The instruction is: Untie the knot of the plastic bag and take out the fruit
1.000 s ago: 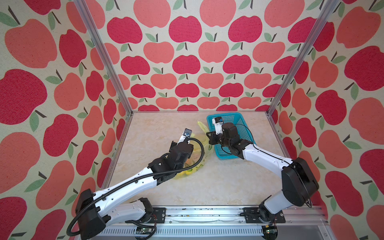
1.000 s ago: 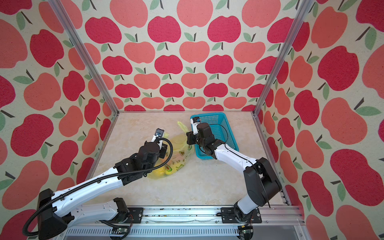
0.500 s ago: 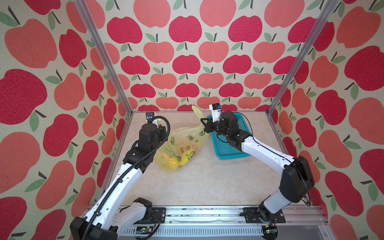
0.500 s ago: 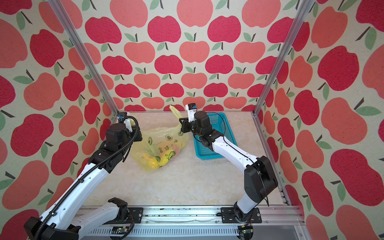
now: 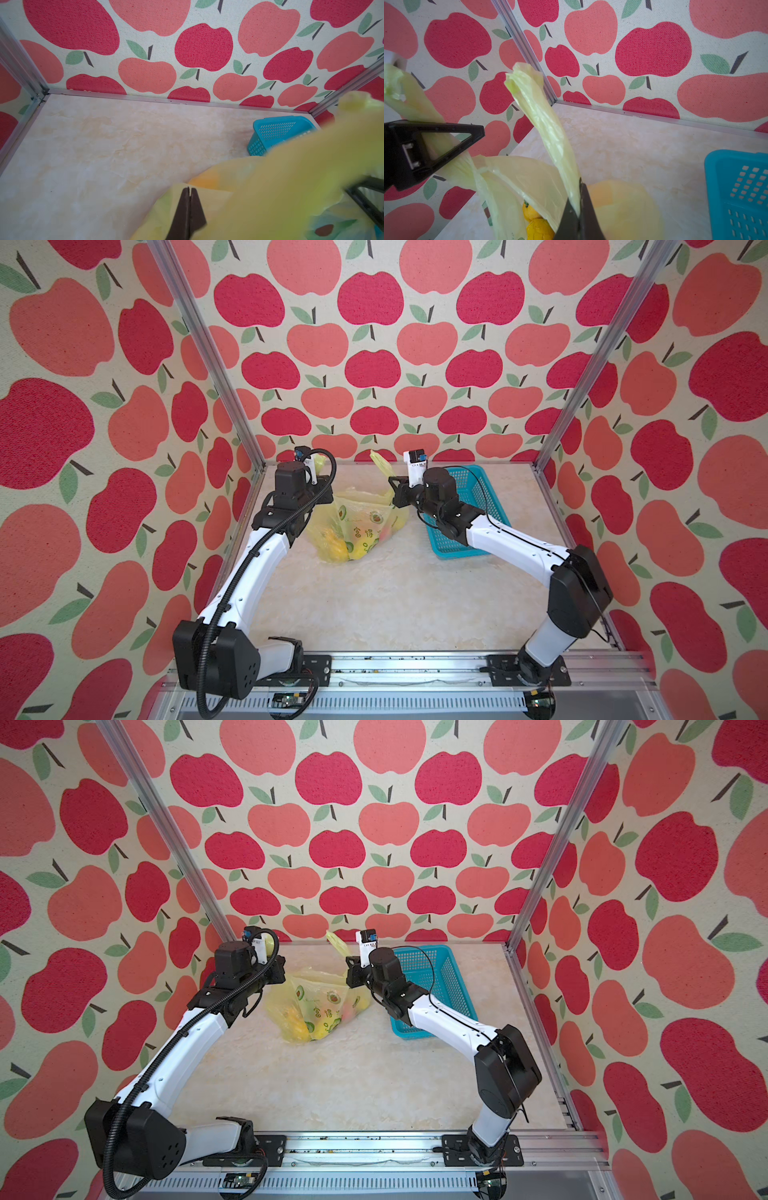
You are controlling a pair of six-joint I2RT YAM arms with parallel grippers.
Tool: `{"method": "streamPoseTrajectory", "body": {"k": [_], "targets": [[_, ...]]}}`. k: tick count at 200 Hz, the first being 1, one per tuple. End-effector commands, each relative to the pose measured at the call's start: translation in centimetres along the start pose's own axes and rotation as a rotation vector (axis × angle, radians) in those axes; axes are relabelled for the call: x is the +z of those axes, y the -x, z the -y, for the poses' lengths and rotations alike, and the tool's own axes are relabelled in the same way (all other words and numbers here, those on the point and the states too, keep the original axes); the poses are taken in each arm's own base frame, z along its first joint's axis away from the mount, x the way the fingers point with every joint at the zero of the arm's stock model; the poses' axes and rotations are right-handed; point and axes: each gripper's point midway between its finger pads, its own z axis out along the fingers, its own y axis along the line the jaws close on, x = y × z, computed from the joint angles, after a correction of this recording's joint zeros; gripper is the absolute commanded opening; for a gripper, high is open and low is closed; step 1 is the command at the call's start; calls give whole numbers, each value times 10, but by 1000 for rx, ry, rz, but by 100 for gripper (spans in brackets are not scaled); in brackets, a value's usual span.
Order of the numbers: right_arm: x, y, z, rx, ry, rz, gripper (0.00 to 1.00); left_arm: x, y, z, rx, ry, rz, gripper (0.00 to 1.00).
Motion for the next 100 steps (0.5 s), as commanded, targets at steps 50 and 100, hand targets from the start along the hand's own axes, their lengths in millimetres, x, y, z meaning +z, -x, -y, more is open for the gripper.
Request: {"method": "streamPoseTrajectory", "body": {"k": [50, 100], "targets": [[-45, -20, -38, -170, -77, 60, 59, -28, -95, 42, 94, -18, -142, 1], [-66, -16, -48, -291, -39, -2, 83, -73, -123, 33, 78, -7, -141, 7]]}}
